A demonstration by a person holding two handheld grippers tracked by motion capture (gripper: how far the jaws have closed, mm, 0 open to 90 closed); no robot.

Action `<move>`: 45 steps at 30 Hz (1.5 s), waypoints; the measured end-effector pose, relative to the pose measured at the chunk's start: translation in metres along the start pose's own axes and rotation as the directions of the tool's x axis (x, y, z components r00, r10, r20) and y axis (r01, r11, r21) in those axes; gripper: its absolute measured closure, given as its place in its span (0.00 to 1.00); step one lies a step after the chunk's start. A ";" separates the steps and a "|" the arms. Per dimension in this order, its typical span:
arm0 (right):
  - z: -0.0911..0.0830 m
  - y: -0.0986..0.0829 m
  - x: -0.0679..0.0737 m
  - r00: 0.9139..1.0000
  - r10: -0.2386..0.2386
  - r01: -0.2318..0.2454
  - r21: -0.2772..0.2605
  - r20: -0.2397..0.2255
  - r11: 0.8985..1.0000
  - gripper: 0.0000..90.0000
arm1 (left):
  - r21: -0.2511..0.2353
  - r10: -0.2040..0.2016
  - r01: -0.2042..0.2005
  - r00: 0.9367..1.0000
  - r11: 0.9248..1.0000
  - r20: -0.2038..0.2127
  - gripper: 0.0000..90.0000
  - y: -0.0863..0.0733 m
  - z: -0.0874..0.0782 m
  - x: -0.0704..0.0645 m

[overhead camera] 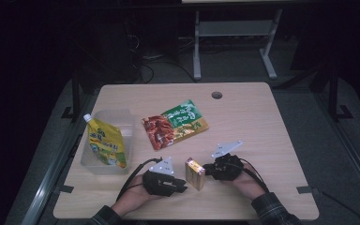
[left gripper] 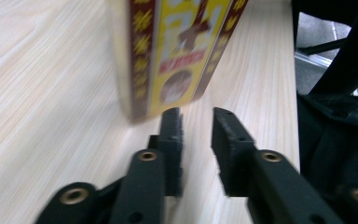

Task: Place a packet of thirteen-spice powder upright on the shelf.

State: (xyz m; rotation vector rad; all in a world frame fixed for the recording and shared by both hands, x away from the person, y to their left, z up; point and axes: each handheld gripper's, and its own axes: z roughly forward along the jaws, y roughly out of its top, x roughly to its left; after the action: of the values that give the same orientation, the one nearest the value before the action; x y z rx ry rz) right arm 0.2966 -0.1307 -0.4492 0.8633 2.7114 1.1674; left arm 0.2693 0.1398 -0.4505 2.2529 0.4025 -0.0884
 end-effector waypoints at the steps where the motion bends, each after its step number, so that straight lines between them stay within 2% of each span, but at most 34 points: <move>1: -0.003 -0.002 0.001 1.000 0.016 -0.016 0.000 -0.002 1.000 0.82 | 0.008 -0.003 0.003 1.000 1.000 -0.009 0.75 -0.002 -0.004 0.001; 6: -0.022 -0.013 0.007 1.000 0.029 -0.029 0.006 0.006 1.000 0.72 | 0.011 -0.061 0.062 0.998 0.998 -0.025 0.59 -0.014 -0.020 0.003; 9: -0.033 -0.019 0.012 0.999 0.042 -0.041 -0.007 0.016 0.999 0.68 | 0.019 -0.066 0.068 0.996 0.998 -0.059 0.51 -0.022 -0.029 0.002; 11: -0.040 -0.023 0.017 0.999 0.052 -0.052 -0.020 0.015 0.998 0.65 | 0.018 -0.074 0.076 0.994 0.997 -0.076 0.49 -0.027 -0.034 0.001; 14: -0.043 -0.027 0.024 0.999 0.045 -0.044 -0.029 0.006 0.999 0.61 | 0.024 -0.076 0.078 0.993 0.997 -0.090 0.46 -0.033 -0.039 0.000; 21: -0.037 -0.018 0.039 0.999 0.031 -0.032 -0.046 -0.005 0.998 0.53 | 0.027 -0.075 0.079 0.991 0.997 -0.111 0.42 -0.036 -0.041 0.003; 26: -0.026 -0.007 0.047 0.999 0.030 -0.030 -0.045 -0.018 0.999 0.49 | 0.038 -0.069 0.073 0.992 0.997 -0.106 0.42 -0.036 -0.039 0.003; 30: -0.017 0.001 0.049 1.000 0.015 -0.016 -0.051 -0.013 0.999 0.48 | 0.027 -0.077 0.080 0.992 0.996 -0.104 0.42 -0.036 -0.037 0.003; 34: -0.009 0.008 0.048 1.000 0.018 -0.018 -0.064 -0.003 0.998 0.48 | 0.026 -0.084 0.087 0.991 0.996 -0.101 0.42 -0.036 -0.036 0.003; 38: -0.003 0.011 0.049 1.000 0.015 -0.015 -0.053 -0.008 0.998 0.48 | 0.027 -0.084 0.087 0.992 0.996 -0.098 0.43 -0.036 -0.036 0.003; 45: -0.003 0.011 0.047 1.000 0.008 -0.008 -0.064 0.001 0.998 0.61 | 0.023 -0.089 0.091 0.992 0.996 -0.093 0.43 -0.036 -0.035 0.003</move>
State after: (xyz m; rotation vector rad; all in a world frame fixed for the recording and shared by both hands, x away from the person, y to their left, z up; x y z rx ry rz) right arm 0.2612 -0.1017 -0.4324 0.8675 2.6558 1.2467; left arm 0.2583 0.1892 -0.4544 2.2707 0.5555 -0.0378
